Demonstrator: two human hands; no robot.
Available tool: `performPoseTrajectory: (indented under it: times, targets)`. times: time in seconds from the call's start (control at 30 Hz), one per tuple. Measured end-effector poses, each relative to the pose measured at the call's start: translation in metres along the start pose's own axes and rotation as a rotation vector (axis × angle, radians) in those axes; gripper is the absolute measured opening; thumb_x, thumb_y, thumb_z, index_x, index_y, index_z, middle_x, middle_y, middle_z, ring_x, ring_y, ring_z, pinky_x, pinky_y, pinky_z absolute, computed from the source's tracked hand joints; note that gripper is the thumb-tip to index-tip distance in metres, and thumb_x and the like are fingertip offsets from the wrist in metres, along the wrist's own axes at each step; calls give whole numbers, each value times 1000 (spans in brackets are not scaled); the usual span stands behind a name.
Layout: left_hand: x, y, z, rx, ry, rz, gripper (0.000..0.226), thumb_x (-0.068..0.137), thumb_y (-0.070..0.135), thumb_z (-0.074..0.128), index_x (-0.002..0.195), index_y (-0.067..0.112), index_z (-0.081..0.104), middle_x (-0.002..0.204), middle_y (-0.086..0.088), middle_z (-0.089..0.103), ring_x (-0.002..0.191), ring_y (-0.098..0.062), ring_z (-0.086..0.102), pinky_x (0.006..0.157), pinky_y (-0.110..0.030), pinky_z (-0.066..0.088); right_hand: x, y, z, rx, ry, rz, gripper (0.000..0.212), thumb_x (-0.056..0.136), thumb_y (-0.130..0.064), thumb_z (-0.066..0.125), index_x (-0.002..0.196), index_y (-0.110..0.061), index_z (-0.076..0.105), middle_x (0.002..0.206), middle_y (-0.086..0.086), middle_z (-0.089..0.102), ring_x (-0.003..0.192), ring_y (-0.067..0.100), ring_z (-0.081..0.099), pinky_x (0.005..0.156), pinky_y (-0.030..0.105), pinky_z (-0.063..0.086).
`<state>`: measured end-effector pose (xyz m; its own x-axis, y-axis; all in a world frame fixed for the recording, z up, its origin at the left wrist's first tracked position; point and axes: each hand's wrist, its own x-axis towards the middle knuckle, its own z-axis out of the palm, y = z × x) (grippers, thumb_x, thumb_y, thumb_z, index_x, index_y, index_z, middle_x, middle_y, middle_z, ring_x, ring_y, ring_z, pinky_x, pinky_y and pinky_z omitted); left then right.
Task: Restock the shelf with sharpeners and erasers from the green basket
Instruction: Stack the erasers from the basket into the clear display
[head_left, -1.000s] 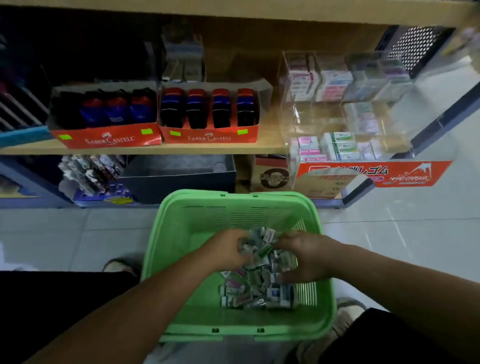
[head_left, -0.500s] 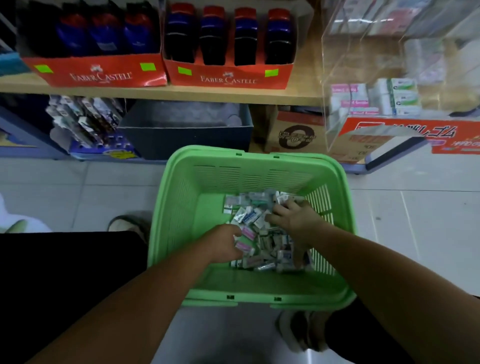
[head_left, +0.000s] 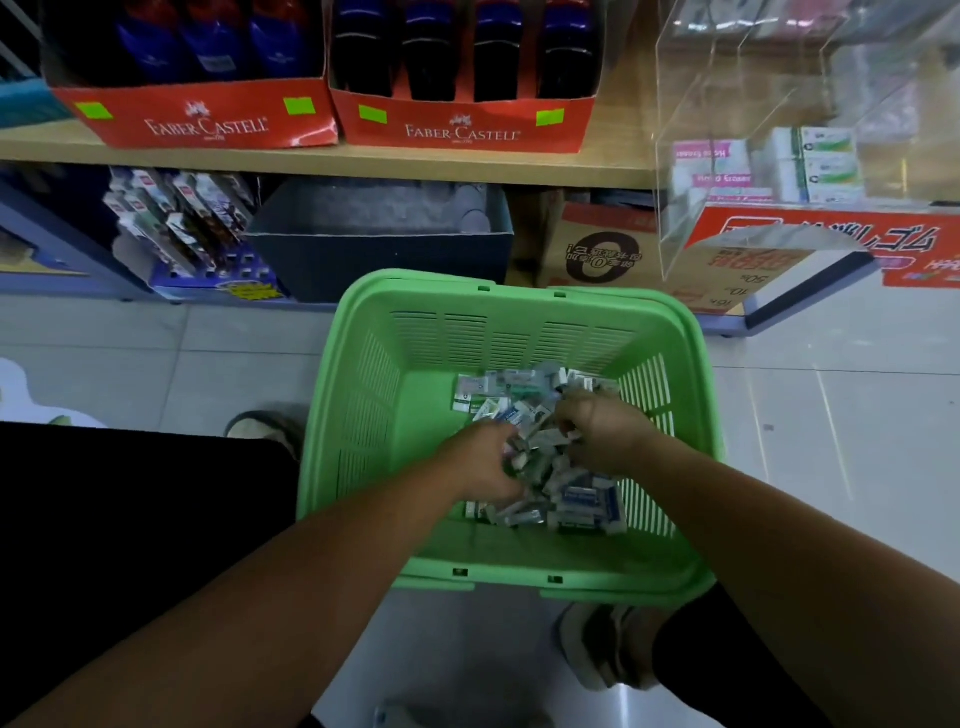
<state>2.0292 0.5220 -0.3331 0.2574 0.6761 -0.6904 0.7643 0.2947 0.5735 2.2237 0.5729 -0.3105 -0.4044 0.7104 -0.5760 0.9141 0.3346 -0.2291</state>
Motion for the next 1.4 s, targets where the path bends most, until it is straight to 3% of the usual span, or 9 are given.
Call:
performPoseTrajectory:
  times: [0.13,0.27,0.37,0.47,0.67,0.83,1.0,1.17,1.4]
  targets:
    - [27,9,3,139,144,-37,124,64,50,93,162,32,17,160,-4,20,148,-35,22,121,-50,31,-3,4,-9,232,154,5,19,90,-13,76,98,-22,61,126,-2,39,109,23,60,89,22,51]
    - [48,10,11,172,143,-78,139,57,63,92,162,38,5,169,5,-9,155,-37,-5,124,-56,16,-15,4,-17,137,154,96,56,79,-30,89,126,-26,58,158,3,21,129,30,47,97,44,58]
    - [52,-2,13,139,205,-71,137,51,68,92,160,47,10,168,9,-9,155,-35,-2,123,-59,18,-12,0,-14,89,49,187,111,71,-49,91,160,-29,28,168,4,5,152,38,15,125,51,28]
    - [52,-9,13,45,285,-73,133,51,63,95,159,43,20,166,8,2,153,-33,10,124,-55,24,-4,-4,-5,189,-72,219,142,67,-48,94,165,-37,-8,171,0,-21,157,42,2,126,51,17]
    - [49,-25,20,-109,241,-89,133,52,46,100,159,37,22,157,4,23,143,-32,40,119,-49,37,5,-3,-1,-48,-31,201,117,77,-46,88,164,-22,14,157,10,14,150,35,17,128,46,14]
    - [53,-17,22,45,223,-27,123,53,44,100,154,30,30,153,10,14,142,-33,36,120,-45,38,1,-3,16,-211,-93,171,146,70,-71,82,163,-14,-15,169,16,-14,157,46,-8,128,57,-4]
    - [56,-11,31,67,110,45,134,55,43,98,161,35,15,157,11,16,145,-33,28,120,-52,35,9,-2,8,-242,52,171,130,58,-79,83,155,-20,20,143,13,30,132,31,35,117,44,31]
    - [55,-17,34,-77,156,29,104,57,48,97,143,28,42,136,-1,53,120,-24,58,105,-40,52,17,6,6,-193,31,171,122,56,-79,83,150,-27,26,135,4,37,127,25,38,113,42,29]
    - [58,-15,30,-203,171,-14,60,81,26,88,132,15,59,128,-5,61,113,-25,62,94,-32,51,14,6,8,-198,-27,175,121,62,-73,85,153,-21,24,137,4,37,123,22,42,110,38,41]
